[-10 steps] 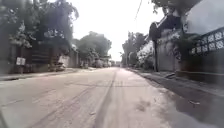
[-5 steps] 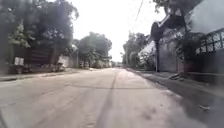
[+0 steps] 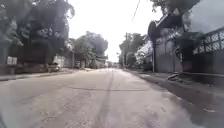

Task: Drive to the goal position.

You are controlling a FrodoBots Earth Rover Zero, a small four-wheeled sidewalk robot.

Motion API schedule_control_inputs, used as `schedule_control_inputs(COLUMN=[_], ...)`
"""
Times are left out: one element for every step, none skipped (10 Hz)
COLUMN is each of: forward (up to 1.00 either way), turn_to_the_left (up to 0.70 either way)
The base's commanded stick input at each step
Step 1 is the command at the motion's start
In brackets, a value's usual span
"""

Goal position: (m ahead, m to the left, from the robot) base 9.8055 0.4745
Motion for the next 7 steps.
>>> schedule_control_inputs(forward=[0.5,0.5,0.5,0.5,0.5,0.5,0.5], turn_to_the_left=[0.0,0.0,0.0,0.0,0.0,0.0,0.0])
